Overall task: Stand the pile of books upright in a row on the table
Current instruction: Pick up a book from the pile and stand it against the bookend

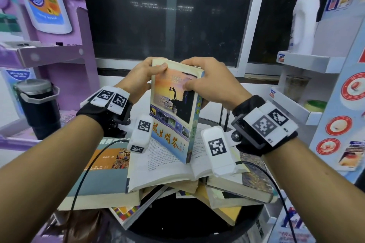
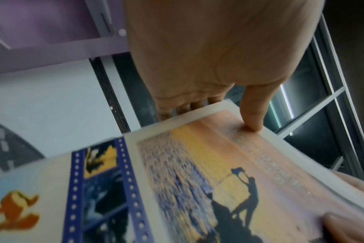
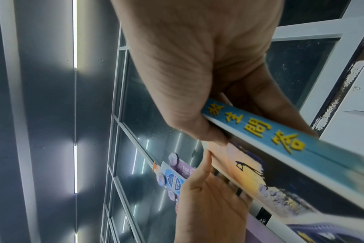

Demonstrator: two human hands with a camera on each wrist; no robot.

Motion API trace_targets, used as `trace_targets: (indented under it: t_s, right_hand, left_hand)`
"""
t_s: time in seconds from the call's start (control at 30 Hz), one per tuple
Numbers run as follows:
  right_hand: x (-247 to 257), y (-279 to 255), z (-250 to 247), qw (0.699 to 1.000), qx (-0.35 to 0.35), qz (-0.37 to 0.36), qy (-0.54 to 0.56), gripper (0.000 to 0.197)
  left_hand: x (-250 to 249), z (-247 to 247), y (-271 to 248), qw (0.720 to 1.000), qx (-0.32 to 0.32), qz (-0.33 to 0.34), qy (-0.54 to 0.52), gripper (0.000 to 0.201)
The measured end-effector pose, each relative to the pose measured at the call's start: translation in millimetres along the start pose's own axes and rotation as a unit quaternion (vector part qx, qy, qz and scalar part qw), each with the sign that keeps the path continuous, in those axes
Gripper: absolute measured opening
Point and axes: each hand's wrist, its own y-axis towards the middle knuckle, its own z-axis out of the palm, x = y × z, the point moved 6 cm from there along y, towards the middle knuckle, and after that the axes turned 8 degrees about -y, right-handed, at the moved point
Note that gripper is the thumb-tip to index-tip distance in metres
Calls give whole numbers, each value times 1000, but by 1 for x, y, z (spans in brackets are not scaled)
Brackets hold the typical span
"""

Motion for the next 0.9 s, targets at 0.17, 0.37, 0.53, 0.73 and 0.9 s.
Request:
trace_targets:
  t_s: [0.17, 0.37, 0.53, 0.73, 0.9]
  right_hand:
    - [-4, 17, 1, 1000, -23, 8, -6, 33]
    - [-17, 47, 6, 998, -47, 36, -3, 28]
    - [-32, 77, 13, 997, -56, 56, -7, 23]
    - [-56, 119, 25, 993, -76, 82, -22, 19]
    - [-78, 152, 44, 989, -95, 106, -40, 20]
  left_hand:
    - [5, -16, 11, 998, -23, -13, 55, 37]
    - [27, -49, 32, 991, -96, -24, 85, 35]
    - [50, -66, 52, 985, -126, -50, 103, 33]
    - [80, -78, 80, 978, -131, -85, 135, 30]
    - [104, -76, 97, 975, -120, -111, 147, 30]
